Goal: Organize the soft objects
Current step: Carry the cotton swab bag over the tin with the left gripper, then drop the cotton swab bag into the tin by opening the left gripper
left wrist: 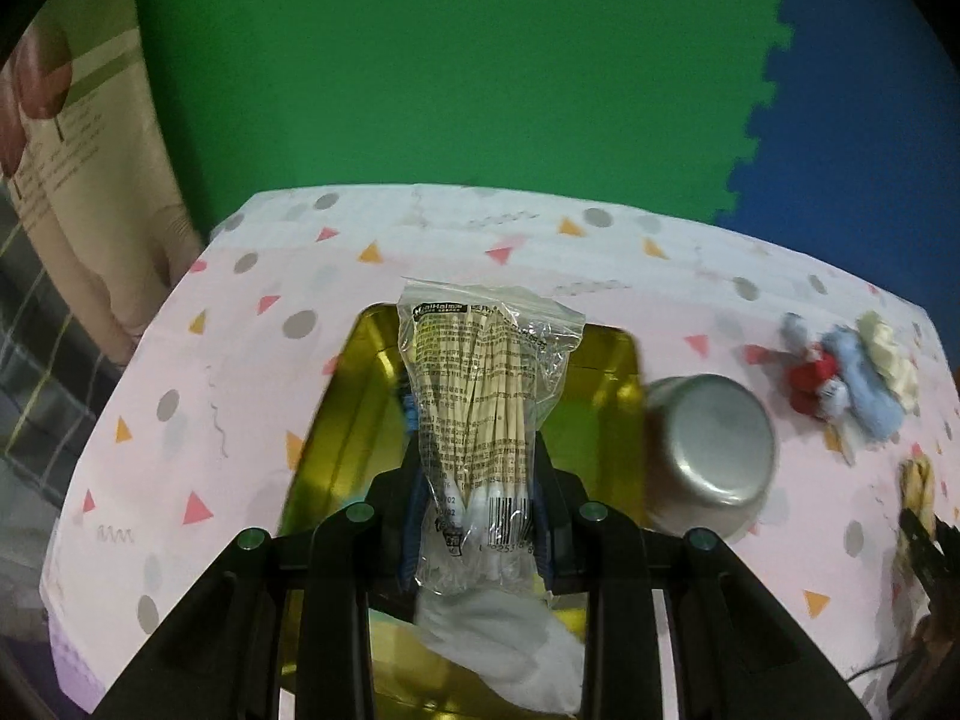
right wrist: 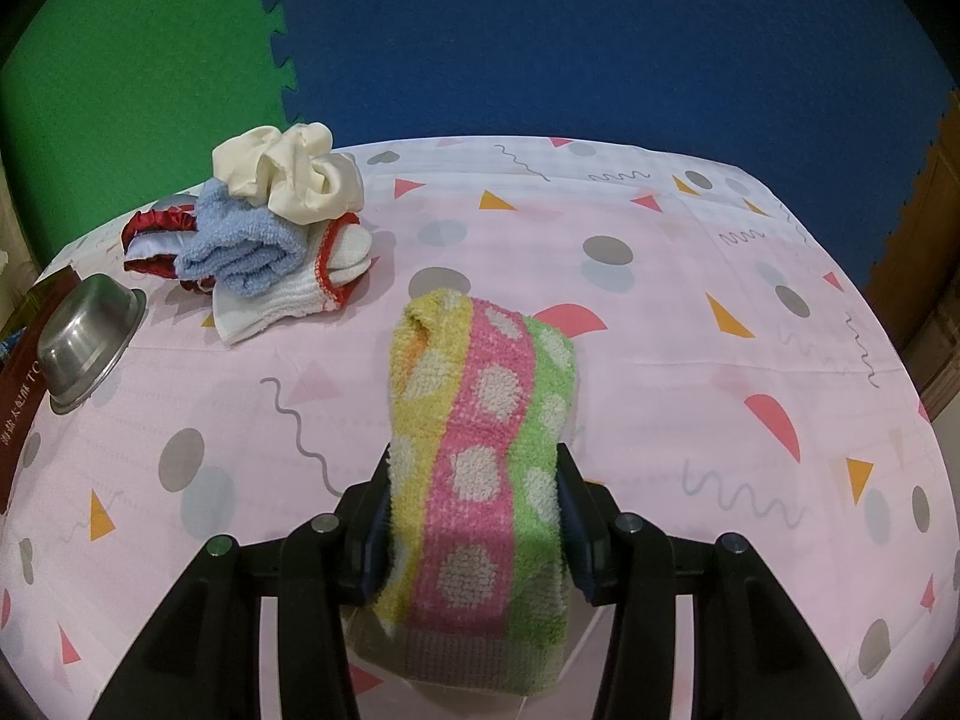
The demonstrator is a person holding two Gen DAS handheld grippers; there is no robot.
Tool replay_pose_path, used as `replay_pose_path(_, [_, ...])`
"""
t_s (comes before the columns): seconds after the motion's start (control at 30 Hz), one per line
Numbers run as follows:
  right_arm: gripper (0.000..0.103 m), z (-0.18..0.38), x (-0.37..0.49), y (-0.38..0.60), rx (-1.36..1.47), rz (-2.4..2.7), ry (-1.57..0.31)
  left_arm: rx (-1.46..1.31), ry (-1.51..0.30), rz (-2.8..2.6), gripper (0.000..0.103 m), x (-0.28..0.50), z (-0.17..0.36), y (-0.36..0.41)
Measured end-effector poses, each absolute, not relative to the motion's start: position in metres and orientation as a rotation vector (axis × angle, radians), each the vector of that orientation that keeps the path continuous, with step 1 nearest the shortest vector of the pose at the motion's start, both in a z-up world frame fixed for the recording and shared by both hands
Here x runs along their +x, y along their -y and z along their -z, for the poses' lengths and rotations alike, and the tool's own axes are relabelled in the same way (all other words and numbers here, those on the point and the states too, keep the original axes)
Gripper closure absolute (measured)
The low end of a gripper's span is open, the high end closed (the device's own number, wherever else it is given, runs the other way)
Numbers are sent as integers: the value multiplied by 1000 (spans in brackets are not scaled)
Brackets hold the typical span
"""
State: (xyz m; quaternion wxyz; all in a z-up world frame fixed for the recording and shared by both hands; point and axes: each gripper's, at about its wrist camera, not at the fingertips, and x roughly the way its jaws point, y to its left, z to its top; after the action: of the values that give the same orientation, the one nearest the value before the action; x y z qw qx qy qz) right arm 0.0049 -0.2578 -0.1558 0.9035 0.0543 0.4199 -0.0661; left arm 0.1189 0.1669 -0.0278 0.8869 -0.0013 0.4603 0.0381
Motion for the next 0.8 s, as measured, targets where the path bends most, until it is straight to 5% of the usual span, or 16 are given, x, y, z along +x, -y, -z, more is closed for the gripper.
replay_pose_path(0.5, [55,155,5,258,107,139,-870,-7,-1036,-116,71,142,62,-200])
replay_pose_path(0.73, [55,155,5,258,102,138,-871,42,-1012,-112,44,136,61,-197])
replay_pose_path(0.8, [55,155,5,257,102,138,-871,56,-1005,-109,44,133,60,-196])
